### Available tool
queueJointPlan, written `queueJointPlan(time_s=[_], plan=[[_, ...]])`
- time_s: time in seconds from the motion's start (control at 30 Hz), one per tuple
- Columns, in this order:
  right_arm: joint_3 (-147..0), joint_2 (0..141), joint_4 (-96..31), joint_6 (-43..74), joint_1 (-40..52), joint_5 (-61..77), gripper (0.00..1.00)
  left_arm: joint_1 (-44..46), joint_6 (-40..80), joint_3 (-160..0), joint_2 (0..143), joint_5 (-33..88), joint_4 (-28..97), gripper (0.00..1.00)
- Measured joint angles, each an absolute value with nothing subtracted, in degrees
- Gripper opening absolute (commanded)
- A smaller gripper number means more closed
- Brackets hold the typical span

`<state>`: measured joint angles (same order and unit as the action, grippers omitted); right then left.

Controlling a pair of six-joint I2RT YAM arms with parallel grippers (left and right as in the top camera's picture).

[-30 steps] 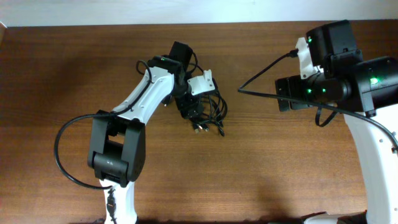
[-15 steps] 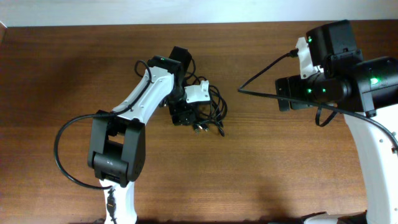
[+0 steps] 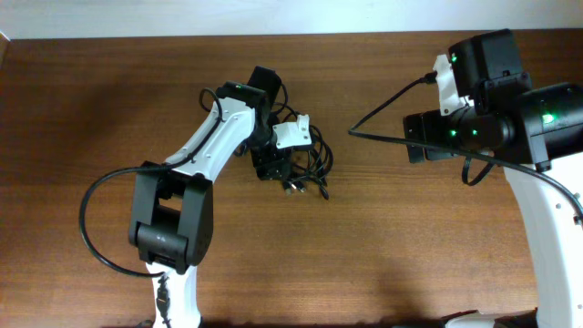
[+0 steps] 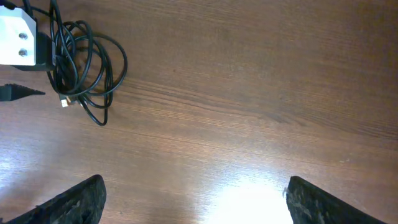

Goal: Untangle cables

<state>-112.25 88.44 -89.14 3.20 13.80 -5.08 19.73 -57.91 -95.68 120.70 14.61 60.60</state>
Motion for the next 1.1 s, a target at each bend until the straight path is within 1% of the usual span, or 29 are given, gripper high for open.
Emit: queueJointPlan(time_s=[0.03, 0.07, 0.17, 0.23, 0.3, 0.33, 0.37, 0.47, 0.53, 0.67, 0.7, 0.77, 0.8, 0.83, 0.87, 0.9, 0.93, 0.97, 1.1], plan=[[-112.3, 88.4, -89.1, 3.2, 13.8, -5.1, 0.92, 19.7, -58.0, -95.7, 120.9, 14.6, 60.5, 0.84], [-112.2, 88.4, -89.1, 3.2, 13.8, -5.1, 0.92, 19.7, -58.0, -95.7, 121.1, 14.6, 60.4, 0.76], [-112.2, 88.4, -89.1, 3.2, 13.8, -5.1, 0.92, 19.7, -58.2, -95.7, 122.4, 14.7, 60.4, 0.73], [-112.3, 88.4, -89.1, 3.2, 13.8, -5.1, 0.92, 19.7, -58.2, -95.7, 123.1, 14.6, 60.4, 0.57], [-112.2, 88.4, -89.1, 3.2, 13.8, -5.1, 0.92, 19.7, -58.0, -95.7, 123.5, 14.7, 60.4, 0.57], [-112.2, 88.4, -89.1, 3.2, 13.8, -5.1, 0.92, 19.7, -58.3, -95.7, 123.6, 14.6, 60.3, 0.50], [-112.3, 88.4, -89.1, 3.2, 13.8, -5.1, 0.92, 19.7, -58.3, -95.7, 123.6, 14.6, 60.3, 0.45], [-112.2, 88.4, -89.1, 3.2, 13.8, -5.1, 0.92, 19.7, -58.3, -95.7, 123.6, 14.6, 60.3, 0.43], [-112.2, 88.4, -89.1, 3.2, 13.8, -5.1, 0.92, 19.7, -58.3, -95.7, 123.6, 14.6, 60.3, 0.36], [-112.3, 88.4, -89.1, 3.2, 13.8, -5.1, 0.92, 19.7, -58.5, -95.7, 123.6, 14.6, 60.2, 0.32], [-112.2, 88.4, -89.1, 3.2, 13.8, -5.1, 0.92, 19.7, -58.5, -95.7, 123.6, 14.6, 60.2, 0.27], [-112.2, 88.4, -89.1, 3.2, 13.8, -5.1, 0.92, 19.7, -58.4, -95.7, 123.6, 14.6, 60.2, 0.28], [-112.2, 88.4, -89.1, 3.2, 13.8, -5.1, 0.92, 19.7, -58.5, -95.7, 123.6, 14.6, 60.2, 0.32], [-112.2, 88.4, -89.1, 3.2, 13.8, -5.1, 0.92, 19.7, -58.5, -95.7, 123.6, 14.6, 60.2, 0.30], [-112.2, 88.4, -89.1, 3.2, 13.8, -5.1, 0.92, 19.7, -58.6, -95.7, 123.6, 14.6, 60.2, 0.27], [-112.2, 88.4, -89.1, 3.2, 13.8, -5.1, 0.92, 19.7, -58.5, -95.7, 123.6, 14.6, 60.3, 0.26], [-112.2, 88.4, -89.1, 3.2, 13.8, -5.1, 0.92, 19.7, -58.6, -95.7, 123.6, 14.6, 60.2, 0.33], [-112.2, 88.4, -89.1, 3.2, 13.8, -5.1, 0.92, 19.7, -58.5, -95.7, 123.6, 14.7, 60.3, 0.35], [-112.3, 88.4, -89.1, 3.2, 13.8, -5.1, 0.92, 19.7, -58.5, -95.8, 123.6, 15.1, 60.4, 0.33]])
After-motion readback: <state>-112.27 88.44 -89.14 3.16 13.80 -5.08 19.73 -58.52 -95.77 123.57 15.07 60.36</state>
